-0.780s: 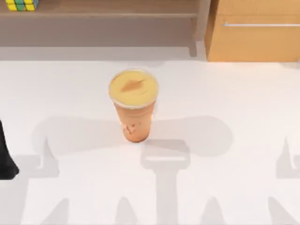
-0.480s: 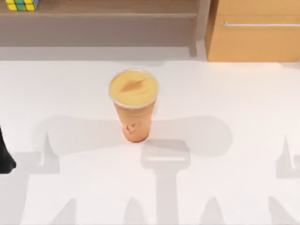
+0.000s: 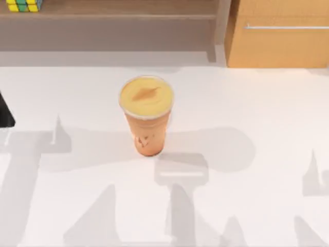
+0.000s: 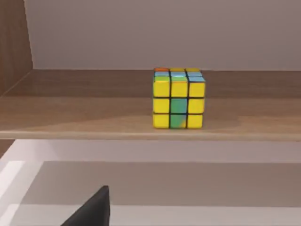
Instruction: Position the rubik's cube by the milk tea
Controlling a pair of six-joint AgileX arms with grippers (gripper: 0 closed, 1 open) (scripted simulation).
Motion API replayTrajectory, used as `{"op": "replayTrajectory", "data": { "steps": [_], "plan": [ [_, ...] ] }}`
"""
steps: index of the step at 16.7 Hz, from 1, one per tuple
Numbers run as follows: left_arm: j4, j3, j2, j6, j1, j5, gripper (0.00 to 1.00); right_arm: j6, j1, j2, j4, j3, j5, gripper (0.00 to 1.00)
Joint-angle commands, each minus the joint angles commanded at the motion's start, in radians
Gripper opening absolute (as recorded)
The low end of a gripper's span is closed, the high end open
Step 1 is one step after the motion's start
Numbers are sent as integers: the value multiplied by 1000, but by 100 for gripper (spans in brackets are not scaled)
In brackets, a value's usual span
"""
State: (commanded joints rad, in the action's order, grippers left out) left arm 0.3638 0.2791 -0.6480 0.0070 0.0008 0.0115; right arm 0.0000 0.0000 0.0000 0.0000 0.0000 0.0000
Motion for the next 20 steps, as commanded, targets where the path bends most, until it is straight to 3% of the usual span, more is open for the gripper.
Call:
{"op": "replayTrajectory", "data": {
  "steps": [12, 20],
  "plan": [
    [563, 428, -1040, 7, -4, 24, 100, 0, 0, 0, 0, 0, 0, 100],
    [752, 578, -1325, 8, -3, 28, 100, 0, 0, 0, 0, 0, 0, 100]
  ]
}}
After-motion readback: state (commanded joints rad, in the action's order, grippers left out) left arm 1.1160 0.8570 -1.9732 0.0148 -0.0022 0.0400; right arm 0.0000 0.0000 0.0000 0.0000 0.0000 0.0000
